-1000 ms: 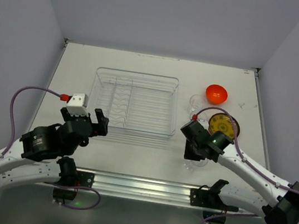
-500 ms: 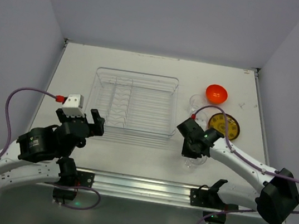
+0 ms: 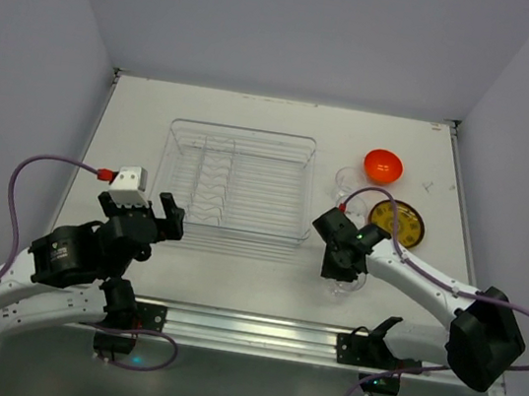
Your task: Unload the mixed dishes from the dish rack
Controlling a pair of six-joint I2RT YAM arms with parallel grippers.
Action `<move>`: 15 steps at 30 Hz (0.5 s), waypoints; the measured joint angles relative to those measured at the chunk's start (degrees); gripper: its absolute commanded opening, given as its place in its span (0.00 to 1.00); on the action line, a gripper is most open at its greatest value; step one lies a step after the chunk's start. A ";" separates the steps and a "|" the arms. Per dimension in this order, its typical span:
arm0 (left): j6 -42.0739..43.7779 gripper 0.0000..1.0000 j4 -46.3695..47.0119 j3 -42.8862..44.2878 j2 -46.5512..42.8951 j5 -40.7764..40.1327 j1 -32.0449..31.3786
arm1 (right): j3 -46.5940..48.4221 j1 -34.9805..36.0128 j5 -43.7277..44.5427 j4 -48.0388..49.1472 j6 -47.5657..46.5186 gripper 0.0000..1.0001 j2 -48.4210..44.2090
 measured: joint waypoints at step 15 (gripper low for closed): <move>0.02 1.00 -0.02 0.00 -0.24 0.00 0.00 | 0.11 -0.81 1.38 -2.05 -0.17 0.55 -2.99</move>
